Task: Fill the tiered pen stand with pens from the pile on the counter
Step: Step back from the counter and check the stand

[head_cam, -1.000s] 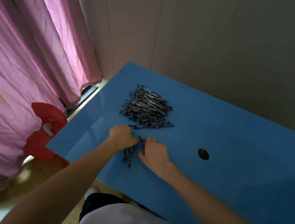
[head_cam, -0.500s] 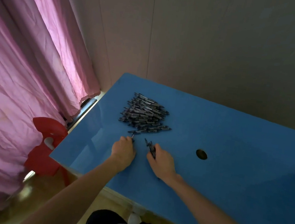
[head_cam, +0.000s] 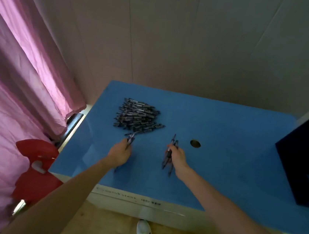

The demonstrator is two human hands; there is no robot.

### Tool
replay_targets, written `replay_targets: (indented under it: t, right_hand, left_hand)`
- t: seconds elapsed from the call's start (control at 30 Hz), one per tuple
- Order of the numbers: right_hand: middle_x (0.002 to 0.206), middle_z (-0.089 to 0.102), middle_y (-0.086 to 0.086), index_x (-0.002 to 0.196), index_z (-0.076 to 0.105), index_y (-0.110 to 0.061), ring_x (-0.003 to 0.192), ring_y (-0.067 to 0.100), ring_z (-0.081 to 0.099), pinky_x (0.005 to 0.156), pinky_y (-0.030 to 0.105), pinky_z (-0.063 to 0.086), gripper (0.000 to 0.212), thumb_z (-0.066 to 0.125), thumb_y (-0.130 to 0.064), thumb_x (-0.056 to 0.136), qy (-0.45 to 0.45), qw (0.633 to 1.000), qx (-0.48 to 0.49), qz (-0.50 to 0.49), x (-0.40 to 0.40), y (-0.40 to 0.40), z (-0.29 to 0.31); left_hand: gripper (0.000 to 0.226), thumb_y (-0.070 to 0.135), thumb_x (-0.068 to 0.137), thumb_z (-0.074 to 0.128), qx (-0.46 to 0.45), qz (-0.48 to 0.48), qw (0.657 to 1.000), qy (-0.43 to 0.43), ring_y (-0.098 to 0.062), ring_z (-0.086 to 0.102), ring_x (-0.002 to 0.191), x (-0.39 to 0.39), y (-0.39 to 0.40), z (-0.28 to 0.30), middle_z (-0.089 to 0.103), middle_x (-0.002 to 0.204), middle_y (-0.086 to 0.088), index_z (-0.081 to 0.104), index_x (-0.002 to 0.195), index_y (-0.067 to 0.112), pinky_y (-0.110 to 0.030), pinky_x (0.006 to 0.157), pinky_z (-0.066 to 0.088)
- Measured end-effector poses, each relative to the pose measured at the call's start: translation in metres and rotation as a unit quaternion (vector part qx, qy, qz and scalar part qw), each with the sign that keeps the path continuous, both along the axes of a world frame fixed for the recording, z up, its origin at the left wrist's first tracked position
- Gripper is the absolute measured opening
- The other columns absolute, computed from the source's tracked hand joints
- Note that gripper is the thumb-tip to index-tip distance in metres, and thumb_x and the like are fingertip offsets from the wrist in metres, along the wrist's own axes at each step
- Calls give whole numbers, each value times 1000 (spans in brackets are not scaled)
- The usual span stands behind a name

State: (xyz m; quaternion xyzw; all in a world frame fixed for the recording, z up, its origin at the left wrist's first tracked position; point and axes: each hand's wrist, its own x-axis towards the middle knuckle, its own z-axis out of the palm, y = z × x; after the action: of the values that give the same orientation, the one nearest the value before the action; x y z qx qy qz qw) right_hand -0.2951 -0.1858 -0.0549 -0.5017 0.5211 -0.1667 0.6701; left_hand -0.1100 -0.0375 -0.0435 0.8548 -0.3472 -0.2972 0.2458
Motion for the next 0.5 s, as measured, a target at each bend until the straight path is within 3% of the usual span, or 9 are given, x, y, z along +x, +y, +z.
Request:
replay_targets:
  t: [0.13,0.27,0.4,0.5]
  right_hand:
    - [86,71,6,106,65,-11,80,21,64,78,38,50,23,49,-27,107,-60,991,91,-78,-32,1,16]
    - [88,72,5,104,66,-10,76,20,63,77,39,51,20,51,-24,107,-66,990,54,-108,-80,4,28]
    - [80,61,4,87,65,-10,71,19,58,73,33,48,25,50,-18,106,-104,964,51,-238,-142,1,54]
    - [78,58,2,88,67,-7,67,15,55,64,25,48,27,51,-19,106,-171,930,64,-320,-197,-8,84]
  left_hand:
    - [24,18,109,44,-126,23,981,145,-31,68,81,-42,-13,34,71,82,-8,55,90,11,-46,78,57]
    - [23,23,110,43,-178,-14,956,232,-24,70,84,-83,-37,61,73,93,-14,57,96,11,-31,67,54]
    - [30,28,110,43,-207,-90,948,224,-16,63,76,-134,-70,88,75,98,-9,63,96,11,-28,69,50]
    - [34,33,108,47,-236,-117,941,214,-14,58,75,-176,-98,111,71,96,-5,67,98,8,-38,81,55]
